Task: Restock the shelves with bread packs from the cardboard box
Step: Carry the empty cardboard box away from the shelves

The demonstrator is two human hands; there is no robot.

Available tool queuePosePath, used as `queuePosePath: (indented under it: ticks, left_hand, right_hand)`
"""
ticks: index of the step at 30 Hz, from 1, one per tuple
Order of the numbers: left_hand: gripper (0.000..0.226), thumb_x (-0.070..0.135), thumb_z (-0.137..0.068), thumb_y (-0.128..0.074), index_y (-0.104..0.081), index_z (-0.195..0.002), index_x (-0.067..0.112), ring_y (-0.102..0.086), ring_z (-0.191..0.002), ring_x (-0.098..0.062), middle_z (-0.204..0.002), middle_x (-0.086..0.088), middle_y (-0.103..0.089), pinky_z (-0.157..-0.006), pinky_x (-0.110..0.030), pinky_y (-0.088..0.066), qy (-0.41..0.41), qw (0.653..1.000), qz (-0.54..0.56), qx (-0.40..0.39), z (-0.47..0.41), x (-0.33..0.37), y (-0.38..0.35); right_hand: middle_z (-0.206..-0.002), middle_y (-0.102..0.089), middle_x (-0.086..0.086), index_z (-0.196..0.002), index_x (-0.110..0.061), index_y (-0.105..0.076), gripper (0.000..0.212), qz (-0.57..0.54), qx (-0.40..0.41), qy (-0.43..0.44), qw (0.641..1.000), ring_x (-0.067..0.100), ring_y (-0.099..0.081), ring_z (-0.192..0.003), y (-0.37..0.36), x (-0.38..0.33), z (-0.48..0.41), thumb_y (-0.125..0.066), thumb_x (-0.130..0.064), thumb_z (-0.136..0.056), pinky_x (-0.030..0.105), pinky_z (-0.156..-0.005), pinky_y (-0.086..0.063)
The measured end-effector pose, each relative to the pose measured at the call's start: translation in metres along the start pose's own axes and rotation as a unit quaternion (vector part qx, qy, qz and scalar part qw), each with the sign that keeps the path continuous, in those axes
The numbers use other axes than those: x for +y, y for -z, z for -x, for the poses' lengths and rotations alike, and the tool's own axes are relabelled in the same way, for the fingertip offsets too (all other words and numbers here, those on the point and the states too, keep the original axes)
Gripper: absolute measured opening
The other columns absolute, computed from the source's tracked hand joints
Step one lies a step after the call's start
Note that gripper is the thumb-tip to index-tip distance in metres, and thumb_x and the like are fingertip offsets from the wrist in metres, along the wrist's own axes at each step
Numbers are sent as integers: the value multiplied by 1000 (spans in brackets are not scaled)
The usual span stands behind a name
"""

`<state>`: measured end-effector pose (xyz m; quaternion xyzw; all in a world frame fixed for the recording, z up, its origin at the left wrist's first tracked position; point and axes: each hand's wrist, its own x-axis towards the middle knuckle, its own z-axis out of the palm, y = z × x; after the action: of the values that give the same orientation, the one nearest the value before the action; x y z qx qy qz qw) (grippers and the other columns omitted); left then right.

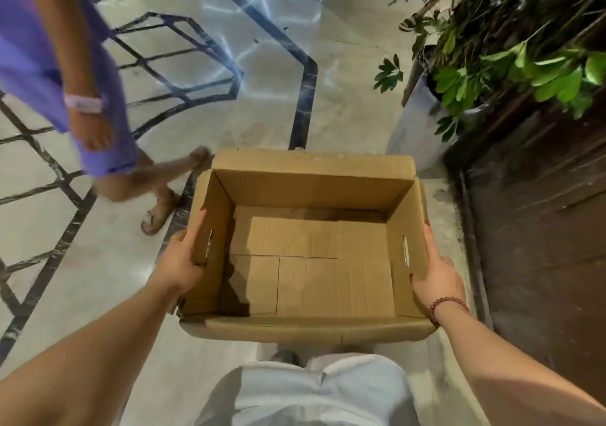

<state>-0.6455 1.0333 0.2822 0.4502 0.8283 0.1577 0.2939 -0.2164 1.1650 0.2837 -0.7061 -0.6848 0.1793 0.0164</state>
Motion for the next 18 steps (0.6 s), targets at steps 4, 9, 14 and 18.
queuePosePath:
  ticks: [4, 9, 14, 18]
  left_hand:
    - [114, -6, -79, -62, 4, -150, 54, -50, -122, -34, -144, -17, -40, -85, -35, -49, 12, 1000, -7, 15, -78, 40, 15]
    - [111, -5, -85, -61, 5, -147, 60, -43, -131, -37, -151, -15, -32, -97, -47, -50, 44, 998, -17, 46, -177, 83, 31]
    - [111, -2, -82, -63, 3, -146, 60, -47, -124, -36, -146, -13, -33, -93, -48, -53, 68, 996, -18, 60, -271, 125, 62]
    - [114, -3, -79, -64, 3, -145, 63, -47, -126, -36, -146, -13, -35, -90, -47, -54, 87, 993, 5, 74, -344, 150, 83]
  right_hand:
    - [-85, -54, 12, -132, -61, 26, 112, -11, 8, 9, 1000, 24, -57, -61, 7, -24, -93, -64, -16, -83, 35, -58, -52]
    - [-88, -58, 13, -132, -64, 23, 110, -34, -6, 46, 998, 27, -58, -66, 19, -62, -222, -62, -14, -82, 38, -63, -54]
    - [-88, -59, 13, -131, -62, 27, 112, -15, -24, 80, 996, 27, -58, -69, 46, -108, -345, -58, -10, -80, 32, -59, -49]
    - [-82, -59, 11, -130, -64, 26, 110, -26, -32, 97, 994, 26, -58, -63, 64, -154, -430, -52, -5, -81, 31, -54, -49]
